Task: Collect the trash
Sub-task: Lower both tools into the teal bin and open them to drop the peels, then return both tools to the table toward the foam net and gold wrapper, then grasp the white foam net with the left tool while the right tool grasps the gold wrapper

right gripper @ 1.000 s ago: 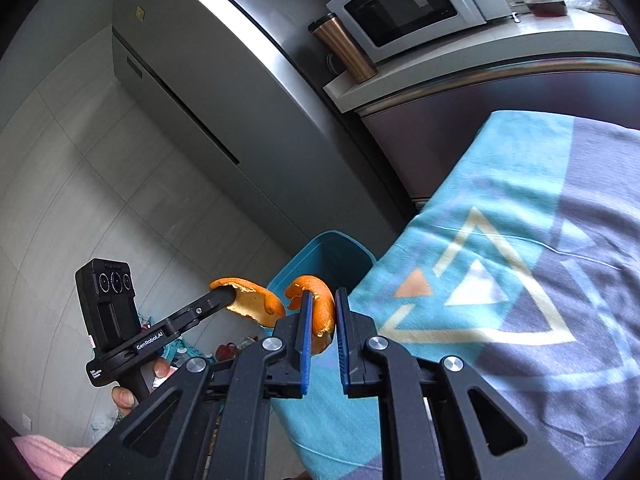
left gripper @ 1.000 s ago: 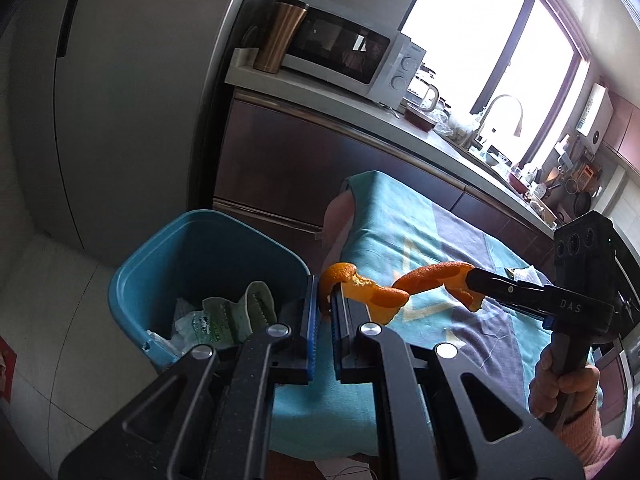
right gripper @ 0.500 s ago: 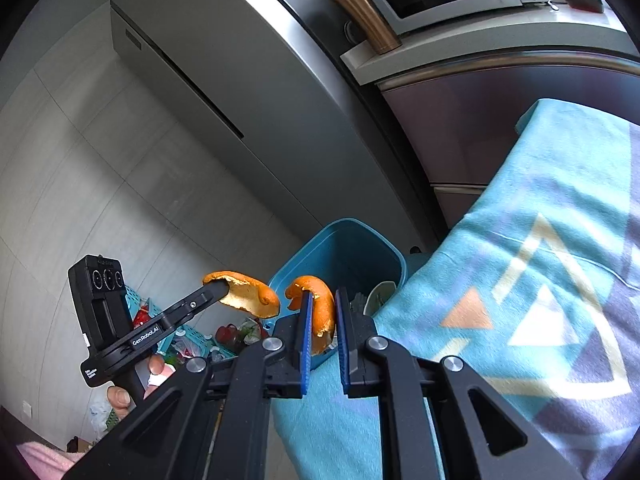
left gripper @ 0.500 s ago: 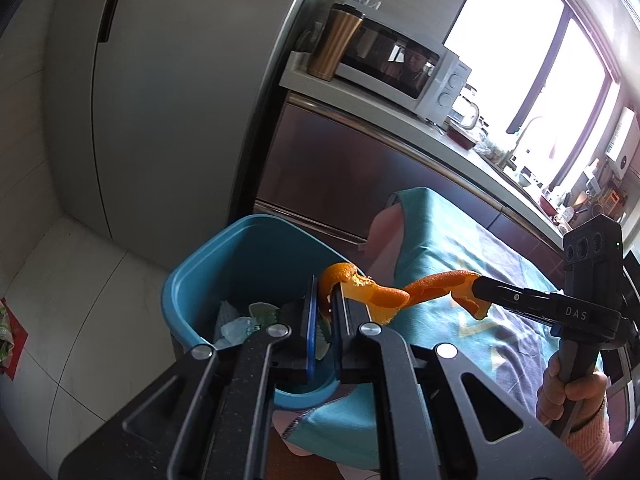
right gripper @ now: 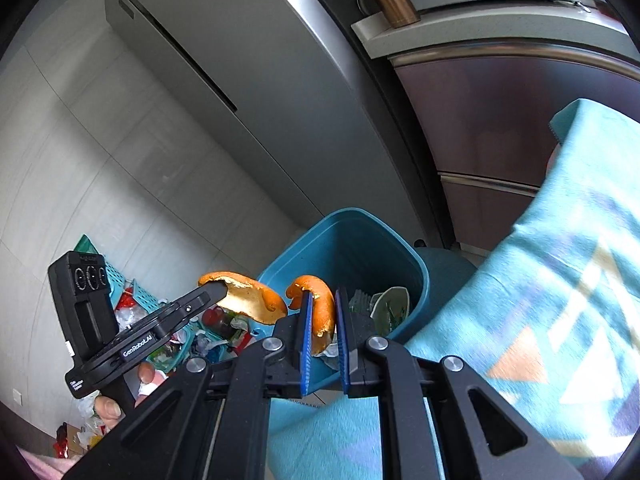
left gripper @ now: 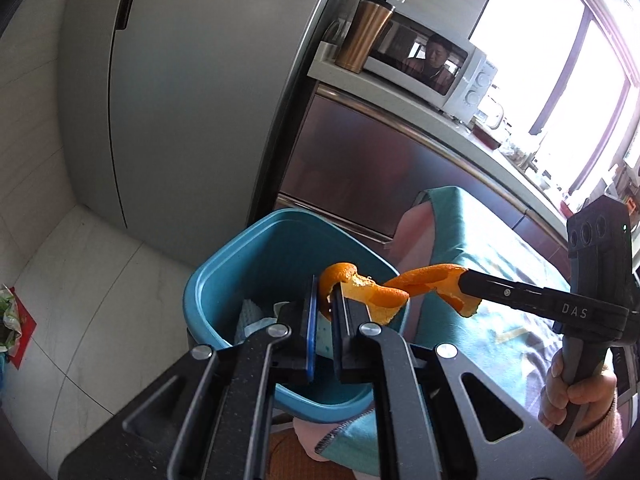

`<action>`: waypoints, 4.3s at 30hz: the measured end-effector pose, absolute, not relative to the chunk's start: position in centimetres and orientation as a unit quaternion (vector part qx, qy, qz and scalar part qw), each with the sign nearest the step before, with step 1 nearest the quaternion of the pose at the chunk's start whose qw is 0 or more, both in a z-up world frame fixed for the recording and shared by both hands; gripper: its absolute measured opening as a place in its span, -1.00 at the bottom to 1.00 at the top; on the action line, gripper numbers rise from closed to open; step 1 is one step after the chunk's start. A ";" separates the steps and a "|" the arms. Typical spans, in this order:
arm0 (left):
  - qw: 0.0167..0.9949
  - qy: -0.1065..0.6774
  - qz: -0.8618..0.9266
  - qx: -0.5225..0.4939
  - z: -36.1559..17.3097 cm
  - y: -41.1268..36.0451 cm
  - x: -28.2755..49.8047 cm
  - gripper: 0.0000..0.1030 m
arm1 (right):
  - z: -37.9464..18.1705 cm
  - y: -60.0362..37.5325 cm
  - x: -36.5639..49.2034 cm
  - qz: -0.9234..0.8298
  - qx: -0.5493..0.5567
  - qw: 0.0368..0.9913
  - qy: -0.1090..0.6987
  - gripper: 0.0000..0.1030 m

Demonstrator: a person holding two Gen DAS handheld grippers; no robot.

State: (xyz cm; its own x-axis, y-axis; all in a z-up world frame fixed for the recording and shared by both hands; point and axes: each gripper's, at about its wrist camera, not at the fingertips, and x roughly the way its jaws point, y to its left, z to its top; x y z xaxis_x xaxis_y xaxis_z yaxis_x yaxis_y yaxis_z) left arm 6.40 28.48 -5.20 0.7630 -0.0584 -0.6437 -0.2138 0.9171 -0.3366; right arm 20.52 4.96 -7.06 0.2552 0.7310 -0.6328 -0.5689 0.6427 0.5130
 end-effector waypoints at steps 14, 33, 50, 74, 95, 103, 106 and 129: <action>0.909 0.367 0.070 -0.186 -8.0 29.0 9.3 -0.87 | -9.1 8.2 21.2 0.394 0.064 0.782 0.478 -0.80; 0.896 0.398 0.085 -0.179 -11.6 29.1 12.3 -0.58 | -8.3 9.6 21.1 0.396 0.057 0.781 0.479 -0.52; 0.927 0.348 0.003 -0.141 -7.1 23.1 10.2 -0.45 | -4.9 0.2 16.8 0.398 0.097 0.811 0.417 -0.28; 0.897 0.358 -0.248 -0.078 -4.2 -0.1 11.2 -0.32 | -5.5 -31.3 12.2 0.080 0.188 0.923 0.325 -0.08; 0.875 0.381 -0.294 -0.056 -5.0 -5.8 12.8 -0.25 | -8.5 -36.2 13.6 0.119 0.262 0.895 0.340 -0.77; 0.865 0.385 -0.315 -0.061 -5.1 -6.6 12.8 -0.14 | -8.0 -34.0 12.3 0.218 0.306 0.865 0.332 -0.78; 0.859 0.391 -0.325 -0.064 -5.4 -7.0 12.7 -0.07 | -8.7 -33.2 12.2 0.238 0.318 0.853 0.339 -0.78; 0.842 0.438 -0.316 0.004 -8.0 -12.3 13.6 -0.34 | -10.0 -34.8 11.5 0.168 0.284 0.872 0.361 -0.04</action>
State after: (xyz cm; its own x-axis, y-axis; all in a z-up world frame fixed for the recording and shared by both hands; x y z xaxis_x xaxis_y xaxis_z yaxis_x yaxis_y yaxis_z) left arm 13.64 -12.31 -8.02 0.4168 -0.5281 -0.7398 0.5358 0.8002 -0.2694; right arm 11.46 -34.77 -9.96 0.6823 0.4982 -0.5350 -0.0876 0.7823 0.6167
